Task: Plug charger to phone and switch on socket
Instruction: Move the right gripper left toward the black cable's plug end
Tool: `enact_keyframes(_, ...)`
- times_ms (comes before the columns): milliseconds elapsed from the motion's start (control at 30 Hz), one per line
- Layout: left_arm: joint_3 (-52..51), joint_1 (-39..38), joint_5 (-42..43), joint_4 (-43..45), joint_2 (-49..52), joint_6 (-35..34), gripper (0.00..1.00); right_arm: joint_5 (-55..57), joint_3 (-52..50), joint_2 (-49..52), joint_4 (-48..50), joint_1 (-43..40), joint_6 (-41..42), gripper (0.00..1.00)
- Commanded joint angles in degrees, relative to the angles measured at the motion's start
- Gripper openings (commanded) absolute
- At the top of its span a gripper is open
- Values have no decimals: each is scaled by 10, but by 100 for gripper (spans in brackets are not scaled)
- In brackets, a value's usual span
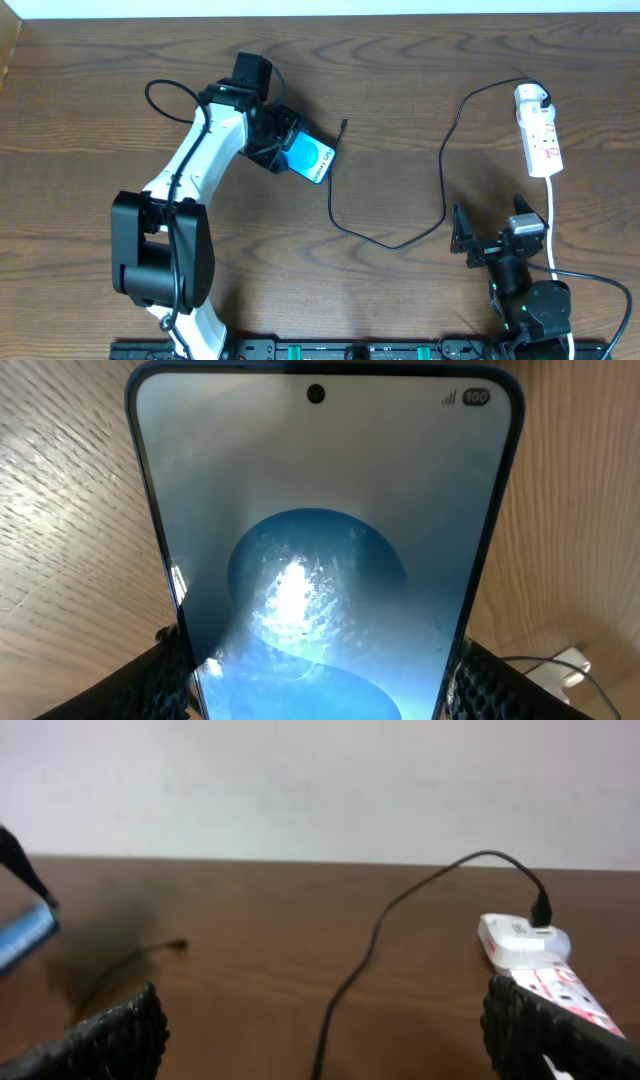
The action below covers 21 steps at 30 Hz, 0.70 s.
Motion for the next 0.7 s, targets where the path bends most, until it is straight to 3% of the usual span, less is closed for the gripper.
enact_keyframes(0,16,-6,-7,3,-10,12,57,-17,-1,-3,5,8,70,99)
enact_keyframes(267,16,-6,0,11,-10,12,57,-107,31,100,27,-15,103,99)
enact_keyframes(667,16,-6,15,21,-10,9,57,-412,326,590,9,-95,102,99)
